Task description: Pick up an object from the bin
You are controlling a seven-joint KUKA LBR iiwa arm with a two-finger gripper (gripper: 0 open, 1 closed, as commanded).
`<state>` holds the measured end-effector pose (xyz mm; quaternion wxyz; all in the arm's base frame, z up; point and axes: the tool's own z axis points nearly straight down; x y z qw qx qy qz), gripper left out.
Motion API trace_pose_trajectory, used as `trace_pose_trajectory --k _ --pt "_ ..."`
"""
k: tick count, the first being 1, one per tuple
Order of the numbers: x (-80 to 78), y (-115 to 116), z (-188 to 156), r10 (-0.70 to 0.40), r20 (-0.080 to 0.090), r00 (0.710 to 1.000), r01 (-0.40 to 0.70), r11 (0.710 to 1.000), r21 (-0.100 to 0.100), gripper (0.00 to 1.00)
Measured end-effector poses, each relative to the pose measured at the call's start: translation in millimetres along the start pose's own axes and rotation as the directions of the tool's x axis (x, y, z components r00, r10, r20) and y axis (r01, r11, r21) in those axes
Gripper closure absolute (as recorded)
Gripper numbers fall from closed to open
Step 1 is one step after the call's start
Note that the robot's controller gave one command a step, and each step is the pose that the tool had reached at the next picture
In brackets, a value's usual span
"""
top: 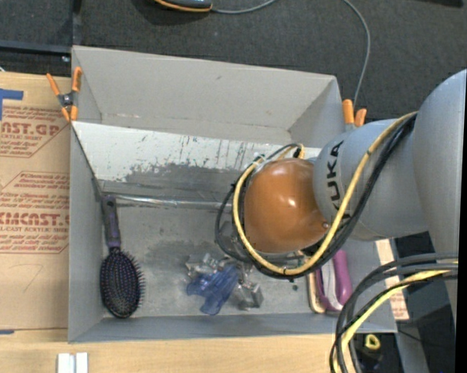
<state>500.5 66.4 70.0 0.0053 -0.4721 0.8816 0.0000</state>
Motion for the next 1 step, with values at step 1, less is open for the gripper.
trace_pose_trajectory --k 1 --pt "-3.8 11.1 -5.4 0.590 -0.007 0.807 -0.590 0.807 -0.003 1.00"
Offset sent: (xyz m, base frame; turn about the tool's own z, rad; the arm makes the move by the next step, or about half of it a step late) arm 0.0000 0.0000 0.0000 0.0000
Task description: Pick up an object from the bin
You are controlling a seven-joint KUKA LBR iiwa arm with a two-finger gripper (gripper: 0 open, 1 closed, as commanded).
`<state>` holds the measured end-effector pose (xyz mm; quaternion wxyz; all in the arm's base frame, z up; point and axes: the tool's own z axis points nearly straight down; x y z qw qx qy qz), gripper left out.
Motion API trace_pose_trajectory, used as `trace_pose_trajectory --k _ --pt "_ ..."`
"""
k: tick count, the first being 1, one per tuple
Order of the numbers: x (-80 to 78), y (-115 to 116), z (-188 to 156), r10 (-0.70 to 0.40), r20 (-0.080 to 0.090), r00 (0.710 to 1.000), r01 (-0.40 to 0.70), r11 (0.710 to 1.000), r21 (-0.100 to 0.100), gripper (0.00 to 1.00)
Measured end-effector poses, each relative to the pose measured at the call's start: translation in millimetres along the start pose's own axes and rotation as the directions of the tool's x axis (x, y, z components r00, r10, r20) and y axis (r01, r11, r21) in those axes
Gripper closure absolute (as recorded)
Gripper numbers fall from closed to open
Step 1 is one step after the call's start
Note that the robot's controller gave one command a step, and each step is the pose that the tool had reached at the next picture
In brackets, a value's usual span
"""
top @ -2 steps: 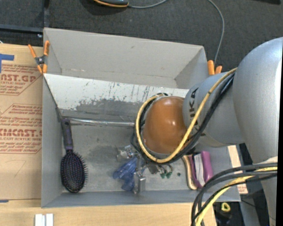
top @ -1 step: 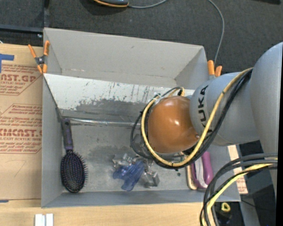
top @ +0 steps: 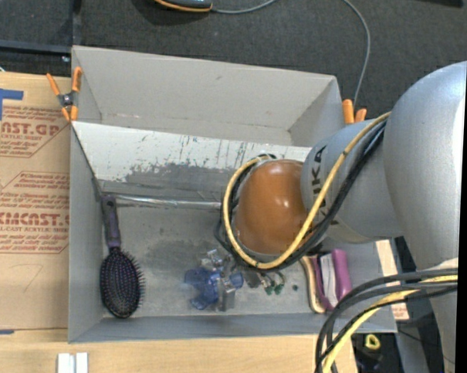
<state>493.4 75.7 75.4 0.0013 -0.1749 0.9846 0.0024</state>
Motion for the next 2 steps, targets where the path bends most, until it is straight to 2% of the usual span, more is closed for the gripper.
trace_pose_trajectory --k 2 --pt "0.4 0.2 -5.0 0.000 -0.001 1.000 0.000 1.000 0.000 1.00"
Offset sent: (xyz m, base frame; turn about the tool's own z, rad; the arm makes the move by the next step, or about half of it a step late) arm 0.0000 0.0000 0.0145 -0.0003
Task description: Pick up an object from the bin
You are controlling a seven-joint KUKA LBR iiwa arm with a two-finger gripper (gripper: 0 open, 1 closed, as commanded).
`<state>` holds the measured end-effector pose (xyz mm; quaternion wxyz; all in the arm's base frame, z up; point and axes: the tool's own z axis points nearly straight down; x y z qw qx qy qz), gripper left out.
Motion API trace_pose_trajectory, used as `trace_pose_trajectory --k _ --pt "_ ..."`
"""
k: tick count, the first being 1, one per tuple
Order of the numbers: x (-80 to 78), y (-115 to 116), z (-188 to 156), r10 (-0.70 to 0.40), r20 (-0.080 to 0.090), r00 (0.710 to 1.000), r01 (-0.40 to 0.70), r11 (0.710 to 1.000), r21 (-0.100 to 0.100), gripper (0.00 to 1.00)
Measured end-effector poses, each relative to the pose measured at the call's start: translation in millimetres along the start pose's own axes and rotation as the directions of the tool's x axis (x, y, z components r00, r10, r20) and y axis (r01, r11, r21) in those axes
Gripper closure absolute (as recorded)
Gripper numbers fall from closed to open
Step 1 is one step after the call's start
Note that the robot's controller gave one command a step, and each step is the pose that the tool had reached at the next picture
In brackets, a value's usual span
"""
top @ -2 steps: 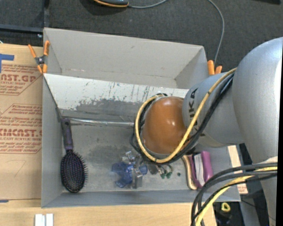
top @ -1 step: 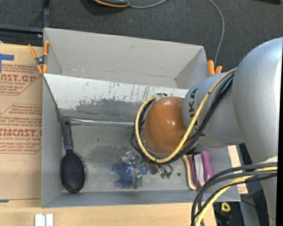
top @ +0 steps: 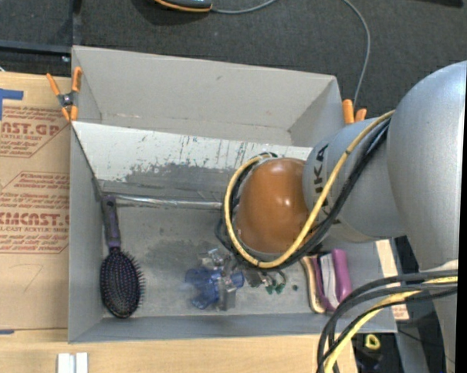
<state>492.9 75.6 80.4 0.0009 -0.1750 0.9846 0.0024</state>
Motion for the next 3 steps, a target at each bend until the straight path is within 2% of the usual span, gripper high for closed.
trace_pose_trajectory --k 3 --pt "0.5 1 -30 0.000 -0.002 1.000 0.000 1.000 -0.001 1.00"
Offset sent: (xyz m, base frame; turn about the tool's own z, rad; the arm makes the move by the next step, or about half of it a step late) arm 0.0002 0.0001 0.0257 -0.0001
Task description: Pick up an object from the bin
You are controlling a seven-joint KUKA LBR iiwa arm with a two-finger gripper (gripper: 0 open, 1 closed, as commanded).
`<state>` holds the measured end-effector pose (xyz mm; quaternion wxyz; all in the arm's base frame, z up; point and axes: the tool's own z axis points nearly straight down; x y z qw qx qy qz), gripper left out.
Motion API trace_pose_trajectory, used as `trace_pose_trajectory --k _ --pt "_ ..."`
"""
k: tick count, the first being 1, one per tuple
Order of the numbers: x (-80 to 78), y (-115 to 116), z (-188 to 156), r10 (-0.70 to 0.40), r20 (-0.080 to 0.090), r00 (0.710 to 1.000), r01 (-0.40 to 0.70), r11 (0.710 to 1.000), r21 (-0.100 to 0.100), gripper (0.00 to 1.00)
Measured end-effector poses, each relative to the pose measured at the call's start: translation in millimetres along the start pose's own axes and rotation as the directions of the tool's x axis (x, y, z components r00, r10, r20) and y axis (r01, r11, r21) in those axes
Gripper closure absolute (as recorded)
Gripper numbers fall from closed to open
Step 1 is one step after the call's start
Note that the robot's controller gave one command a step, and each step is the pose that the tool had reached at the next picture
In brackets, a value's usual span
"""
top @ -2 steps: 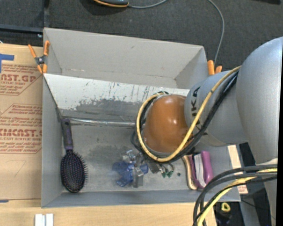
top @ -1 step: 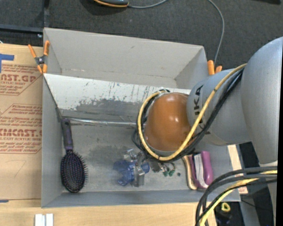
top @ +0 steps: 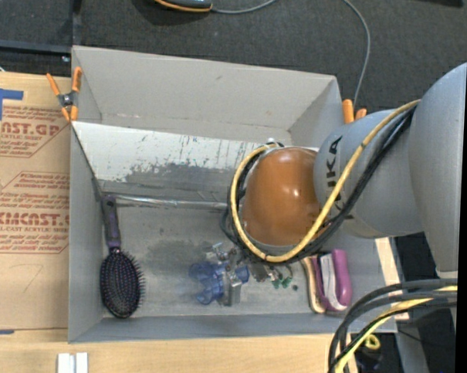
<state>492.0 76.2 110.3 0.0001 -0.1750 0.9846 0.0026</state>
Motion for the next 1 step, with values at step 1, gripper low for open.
trace_pose_trajectory --k 1 --pt "0.9 0.9 -41.4 0.000 -0.004 1.000 0.000 1.000 -0.001 1.00"
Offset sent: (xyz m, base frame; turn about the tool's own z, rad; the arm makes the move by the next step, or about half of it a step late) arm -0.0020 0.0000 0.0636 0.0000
